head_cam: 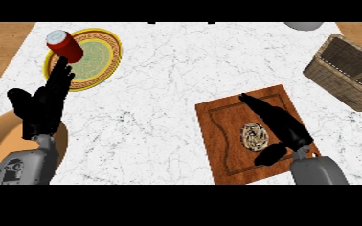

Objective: Pick the cupcake from the cutting board and place it in the basket

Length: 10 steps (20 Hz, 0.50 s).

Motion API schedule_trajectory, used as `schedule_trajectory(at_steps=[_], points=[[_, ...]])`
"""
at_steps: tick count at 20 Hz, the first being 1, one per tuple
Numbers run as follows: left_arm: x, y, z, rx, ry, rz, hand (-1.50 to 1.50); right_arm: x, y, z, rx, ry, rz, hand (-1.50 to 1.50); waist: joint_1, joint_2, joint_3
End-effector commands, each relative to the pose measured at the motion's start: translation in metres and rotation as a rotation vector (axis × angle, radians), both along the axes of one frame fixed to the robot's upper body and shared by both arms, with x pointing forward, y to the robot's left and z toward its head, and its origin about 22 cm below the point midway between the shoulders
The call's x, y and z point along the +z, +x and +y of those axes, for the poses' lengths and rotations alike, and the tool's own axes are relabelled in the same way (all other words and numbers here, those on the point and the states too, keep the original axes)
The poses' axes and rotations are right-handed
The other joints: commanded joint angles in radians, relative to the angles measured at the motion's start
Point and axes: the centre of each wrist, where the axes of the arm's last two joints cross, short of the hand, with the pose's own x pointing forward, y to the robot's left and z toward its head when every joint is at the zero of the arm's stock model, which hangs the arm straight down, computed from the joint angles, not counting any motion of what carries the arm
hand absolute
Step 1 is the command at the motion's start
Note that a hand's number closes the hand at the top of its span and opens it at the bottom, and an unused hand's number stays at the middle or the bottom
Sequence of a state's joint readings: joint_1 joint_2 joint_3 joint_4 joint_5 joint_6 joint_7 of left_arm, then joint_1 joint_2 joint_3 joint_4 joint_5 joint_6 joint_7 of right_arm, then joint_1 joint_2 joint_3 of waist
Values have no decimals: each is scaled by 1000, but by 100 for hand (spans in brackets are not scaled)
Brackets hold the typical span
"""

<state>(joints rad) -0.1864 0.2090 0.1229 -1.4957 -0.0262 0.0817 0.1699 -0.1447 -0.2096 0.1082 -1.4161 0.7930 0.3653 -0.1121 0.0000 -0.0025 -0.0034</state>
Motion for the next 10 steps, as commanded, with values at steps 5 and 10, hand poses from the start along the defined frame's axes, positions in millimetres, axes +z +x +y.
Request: schedule_trajectory(at_steps=[5, 10], points=[[-1, 9, 3, -5, -6, 4, 0, -26, 3, -6, 131, -33, 82, 150, 1, 4, 4], [-4, 13, 3, 0, 1, -4, 0, -31, -10, 9, 172, -21, 104, 150, -2, 3, 3]])
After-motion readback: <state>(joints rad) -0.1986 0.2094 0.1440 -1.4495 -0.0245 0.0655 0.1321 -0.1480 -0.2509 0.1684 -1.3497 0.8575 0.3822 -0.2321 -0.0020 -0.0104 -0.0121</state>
